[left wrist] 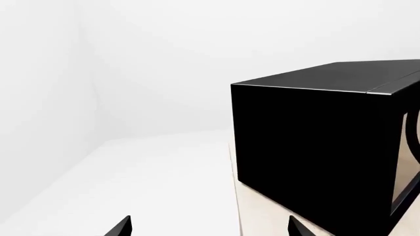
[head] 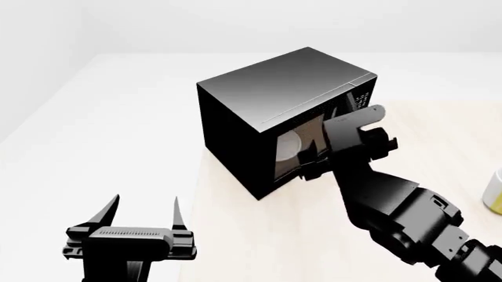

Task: Close the microwave.

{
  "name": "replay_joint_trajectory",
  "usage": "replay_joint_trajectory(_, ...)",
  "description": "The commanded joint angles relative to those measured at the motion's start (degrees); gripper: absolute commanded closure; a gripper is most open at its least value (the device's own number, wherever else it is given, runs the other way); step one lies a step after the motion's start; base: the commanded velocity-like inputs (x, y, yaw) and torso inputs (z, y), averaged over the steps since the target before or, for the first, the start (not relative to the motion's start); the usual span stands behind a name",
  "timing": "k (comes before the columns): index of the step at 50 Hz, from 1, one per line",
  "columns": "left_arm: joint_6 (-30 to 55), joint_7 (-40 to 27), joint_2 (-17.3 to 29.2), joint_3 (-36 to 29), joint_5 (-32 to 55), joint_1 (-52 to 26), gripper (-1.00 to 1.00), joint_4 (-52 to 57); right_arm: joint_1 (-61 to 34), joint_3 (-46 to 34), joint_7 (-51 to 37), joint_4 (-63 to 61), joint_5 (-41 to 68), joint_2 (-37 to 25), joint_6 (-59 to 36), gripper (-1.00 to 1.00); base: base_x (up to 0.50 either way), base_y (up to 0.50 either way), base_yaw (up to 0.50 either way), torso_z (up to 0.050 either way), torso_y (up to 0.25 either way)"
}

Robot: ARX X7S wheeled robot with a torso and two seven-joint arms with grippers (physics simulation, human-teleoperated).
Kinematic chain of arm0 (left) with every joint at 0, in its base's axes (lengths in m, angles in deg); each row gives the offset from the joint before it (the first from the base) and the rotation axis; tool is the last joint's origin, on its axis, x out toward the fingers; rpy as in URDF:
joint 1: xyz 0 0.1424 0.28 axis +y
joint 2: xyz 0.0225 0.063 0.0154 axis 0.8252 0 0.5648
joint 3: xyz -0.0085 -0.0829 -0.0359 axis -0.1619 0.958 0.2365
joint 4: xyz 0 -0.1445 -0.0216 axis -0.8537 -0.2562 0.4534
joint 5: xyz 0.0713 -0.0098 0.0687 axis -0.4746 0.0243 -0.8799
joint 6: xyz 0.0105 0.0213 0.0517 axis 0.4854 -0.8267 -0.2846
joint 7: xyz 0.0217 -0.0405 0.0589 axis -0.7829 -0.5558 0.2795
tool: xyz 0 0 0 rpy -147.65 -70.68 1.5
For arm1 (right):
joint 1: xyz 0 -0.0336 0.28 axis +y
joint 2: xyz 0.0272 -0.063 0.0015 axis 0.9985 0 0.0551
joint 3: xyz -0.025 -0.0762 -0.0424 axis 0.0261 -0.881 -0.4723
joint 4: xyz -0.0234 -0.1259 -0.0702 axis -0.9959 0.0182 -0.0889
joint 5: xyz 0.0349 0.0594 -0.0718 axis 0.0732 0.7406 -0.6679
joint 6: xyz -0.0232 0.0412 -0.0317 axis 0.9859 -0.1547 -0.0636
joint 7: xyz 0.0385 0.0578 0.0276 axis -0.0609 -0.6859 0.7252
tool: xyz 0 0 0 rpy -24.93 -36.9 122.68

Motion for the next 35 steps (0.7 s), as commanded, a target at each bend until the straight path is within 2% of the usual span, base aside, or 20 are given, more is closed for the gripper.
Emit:
replay_joint_trajectory(1,-0.40,-0.10,0.12,-0.05,-0.07,0.19,-1.00,-0.11,4.59,3.98,-4.56,-13.24,5.69,-6.26,0.39,-1.00,0.00,0.00,0.00,0.000,0.000)
replay_joint_trajectory(20,-0.07,-0.42,0.38,0.01,0.27,0.17,-1.00,0.43,9.41,7.82,-9.15,-27.48,11.00,-13.21,2.81,-1.00,0.00,0.00,0.00,0.000,0.000)
replay_joint_trajectory(35,-0.20,-0.48,0.41,-0.26,0.25,0.05,-1.00,0.20,15.53,11.34,-12.72,-37.35,13.55,-19.81,8.30,-1.00,0.00,0.00,0.00,0.000,0.000)
